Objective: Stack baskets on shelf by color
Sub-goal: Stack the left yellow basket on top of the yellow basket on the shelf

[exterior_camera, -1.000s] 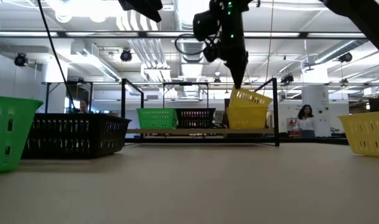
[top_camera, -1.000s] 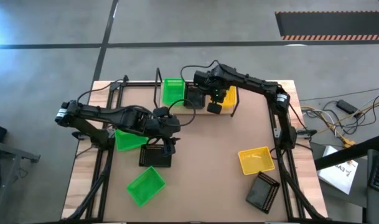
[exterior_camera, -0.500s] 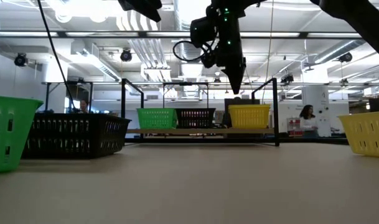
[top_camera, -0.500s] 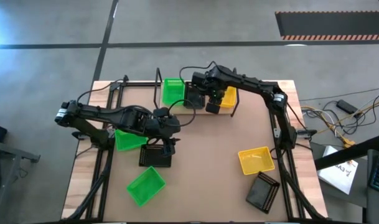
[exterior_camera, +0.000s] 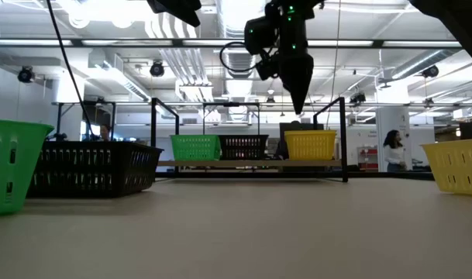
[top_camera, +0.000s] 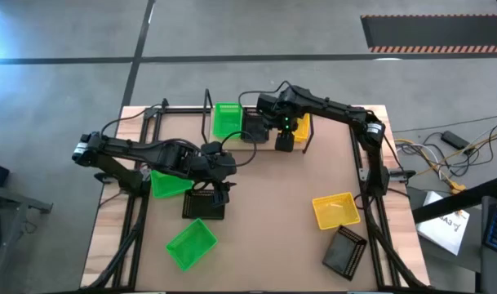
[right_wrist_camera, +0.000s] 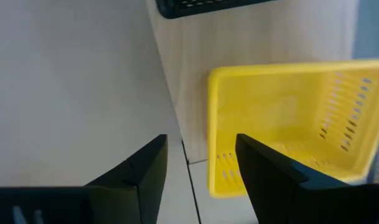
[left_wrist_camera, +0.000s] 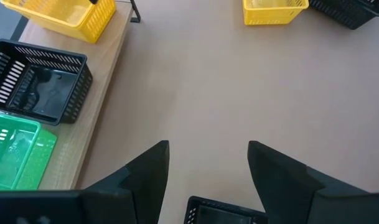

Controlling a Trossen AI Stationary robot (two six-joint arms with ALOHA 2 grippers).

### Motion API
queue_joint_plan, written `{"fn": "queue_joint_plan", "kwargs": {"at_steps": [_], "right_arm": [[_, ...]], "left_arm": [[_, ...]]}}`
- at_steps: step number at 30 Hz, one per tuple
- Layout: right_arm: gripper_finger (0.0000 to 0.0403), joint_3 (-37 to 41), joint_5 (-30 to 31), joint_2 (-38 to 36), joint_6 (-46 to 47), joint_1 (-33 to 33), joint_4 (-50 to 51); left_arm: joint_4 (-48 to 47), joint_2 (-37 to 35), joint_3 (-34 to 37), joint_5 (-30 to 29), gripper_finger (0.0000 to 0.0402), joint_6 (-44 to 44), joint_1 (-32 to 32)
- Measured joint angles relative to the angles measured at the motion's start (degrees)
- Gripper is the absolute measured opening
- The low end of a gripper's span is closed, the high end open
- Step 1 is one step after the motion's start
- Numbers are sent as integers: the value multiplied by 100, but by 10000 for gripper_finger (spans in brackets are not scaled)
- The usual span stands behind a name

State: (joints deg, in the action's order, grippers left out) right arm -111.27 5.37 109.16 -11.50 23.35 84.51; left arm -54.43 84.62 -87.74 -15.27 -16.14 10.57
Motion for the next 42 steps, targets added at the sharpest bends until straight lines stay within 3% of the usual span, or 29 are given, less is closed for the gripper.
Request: {"fn": "queue_joint_plan", "kwargs": {"at_steps": [10,18,27,42], "right_arm": [[125,900,18,-9,-128,120,-541],[19,1089,27,-7,-311,90,-828],[14,791,17,-63,-1016,-111,-830],[14,1104,209,-63,-1171,-83,-869]], "left_arm": [[0,0,0,9,203,-20,37],[0,0,0,11,203,-22,52],[0,0,0,10,203,-22,64],[-1,0,0,9,203,-20,64]]}}
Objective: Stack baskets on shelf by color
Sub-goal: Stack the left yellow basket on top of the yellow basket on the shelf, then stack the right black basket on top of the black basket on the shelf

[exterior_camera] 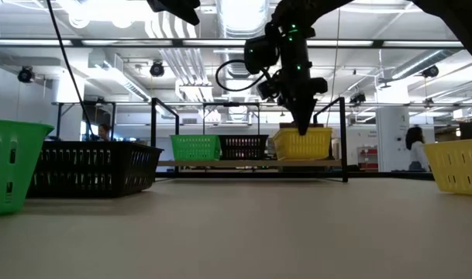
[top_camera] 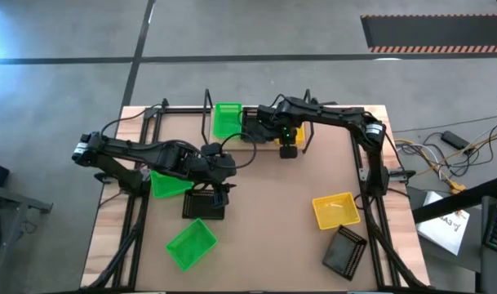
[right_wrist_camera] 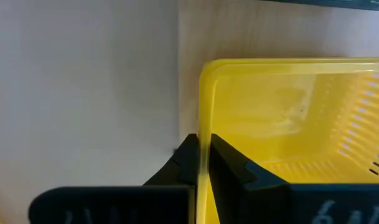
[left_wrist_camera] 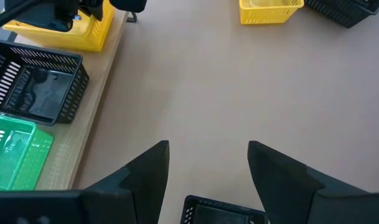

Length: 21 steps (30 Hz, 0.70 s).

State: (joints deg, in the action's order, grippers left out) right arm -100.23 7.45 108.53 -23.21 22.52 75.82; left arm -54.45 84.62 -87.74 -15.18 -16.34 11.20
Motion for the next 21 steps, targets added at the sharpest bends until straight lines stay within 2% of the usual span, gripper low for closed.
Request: {"fn": "queue_joint_plan", "kwargs": {"at_steps": [5,11,13,16,21], "right_arm": [[48,0,439,0,2,3,-16],[123,0,395,-6,439,-2,-23],[141,0,97,-51,617,-10,39],[153,-7,-26,-248,1046,-104,-45],[143,37,8,-827,1868,-478,-431]], "left_arm": [[-1,0,0,-1,203,0,0],[0,0,0,-1,203,0,6],[-1,0,0,-2,203,0,4],[-6,0,0,-2,203,2,7],[-88,0,0,-2,203,2,7]]}}
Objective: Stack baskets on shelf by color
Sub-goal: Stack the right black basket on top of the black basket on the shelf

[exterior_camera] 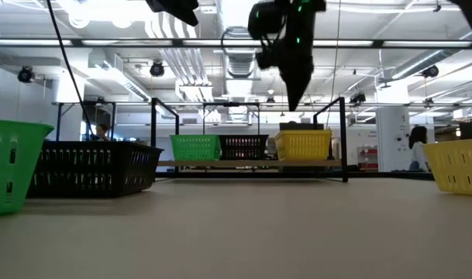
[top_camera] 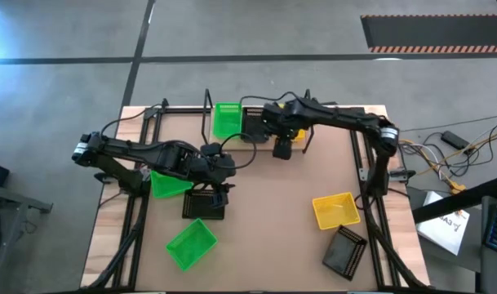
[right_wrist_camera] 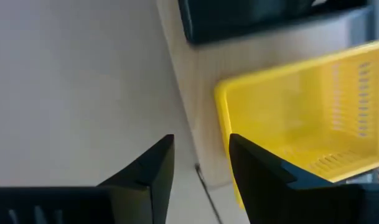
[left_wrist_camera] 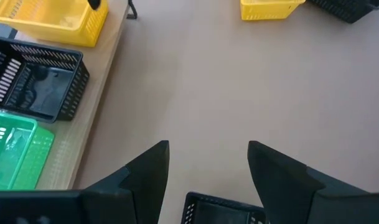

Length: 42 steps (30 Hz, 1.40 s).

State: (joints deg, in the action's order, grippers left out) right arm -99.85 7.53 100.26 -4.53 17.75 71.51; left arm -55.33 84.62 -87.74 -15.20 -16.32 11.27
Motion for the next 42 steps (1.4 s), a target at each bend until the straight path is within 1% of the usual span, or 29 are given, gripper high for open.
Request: {"fn": "queue_joint_plan", "kwargs": {"at_steps": [3,9,13,16,21,25,27,30,34,38,42], "right_arm": [[132,173,0,-420,512,-373,-655],[116,984,-4,-1116,1212,-1354,-2017],[105,1513,-3,-1428,1927,-2011,-2661],[96,1708,11,-1510,2703,-2511,-2825],[73,1654,-1,-1405,3984,-3549,-2856],[57,1648,0,-1305,5201,-4447,-2759],[55,1648,-5,-1245,5913,-4885,-2531],[61,1650,-96,-1147,6955,-5543,-2108],[91,1650,-372,-990,8041,-6350,-1891],[133,1650,-366,-740,8867,-6993,-1885],[169,1650,-370,-406,9396,-7414,-1809]], "left_arm": [[-164,-29,0,-2,203,-1,0],[-649,-345,57,-141,203,-305,27],[-536,-795,569,-304,203,-432,118],[-115,-1234,1203,-336,203,-491,133],[881,-1846,2233,-182,203,-644,133],[1785,-2114,2819,37,203,-737,133],[2281,-2167,3062,152,203,-737,131],[2935,-2173,3307,244,203,-725,131],[3670,-2079,3548,405,203,-678,122],[4067,-1892,3571,448,203,-283,120],[4209,-1722,3535,490,203,-90,120]]}}
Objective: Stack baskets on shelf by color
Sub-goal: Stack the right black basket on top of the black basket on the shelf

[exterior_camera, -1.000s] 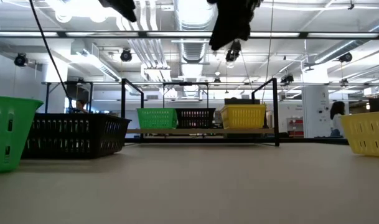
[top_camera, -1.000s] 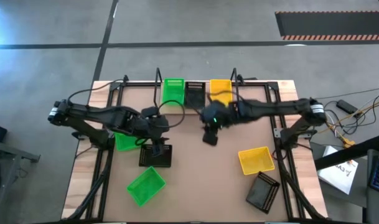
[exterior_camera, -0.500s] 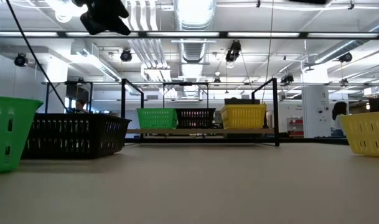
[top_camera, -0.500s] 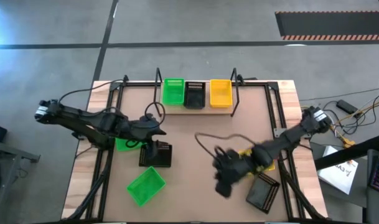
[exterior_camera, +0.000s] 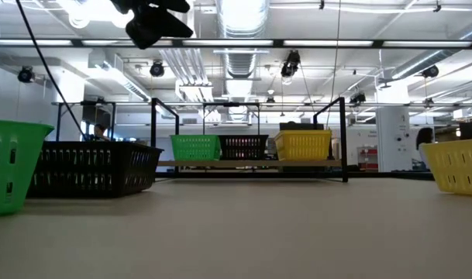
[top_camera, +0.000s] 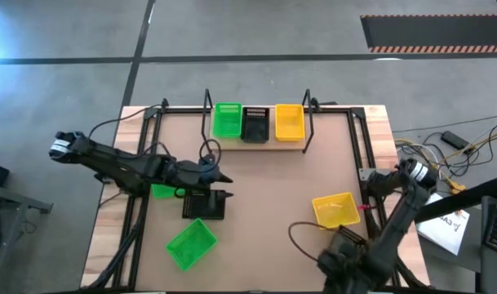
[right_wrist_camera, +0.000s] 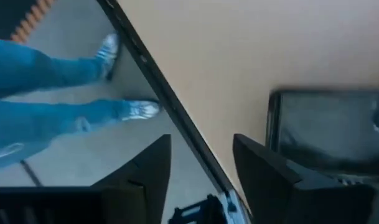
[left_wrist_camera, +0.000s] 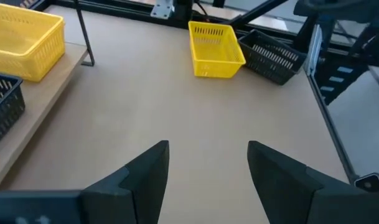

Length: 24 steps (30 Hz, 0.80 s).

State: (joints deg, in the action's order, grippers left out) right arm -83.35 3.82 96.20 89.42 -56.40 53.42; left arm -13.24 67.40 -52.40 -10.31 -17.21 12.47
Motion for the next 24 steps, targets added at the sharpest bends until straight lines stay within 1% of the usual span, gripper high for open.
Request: {"fn": "queue_joint_plan", "kwargs": {"at_steps": [3,7,13,19,21,24], "right_arm": [[181,0,-59,268,103,-119,162],[179,0,-218,541,168,-105,435],[167,0,-237,649,152,-158,557],[160,15,-217,634,103,-249,1270],[154,119,-117,624,-26,-261,1180],[142,348,-93,623,-225,-261,769]], "left_arm": [[143,109,-7,33,203,-8,0],[256,203,-7,144,203,-44,0],[262,215,-6,153,203,-50,0],[280,190,-7,153,203,-55,0],[278,190,-7,153,203,-61,0],[291,190,-7,153,203,-61,0]]}}
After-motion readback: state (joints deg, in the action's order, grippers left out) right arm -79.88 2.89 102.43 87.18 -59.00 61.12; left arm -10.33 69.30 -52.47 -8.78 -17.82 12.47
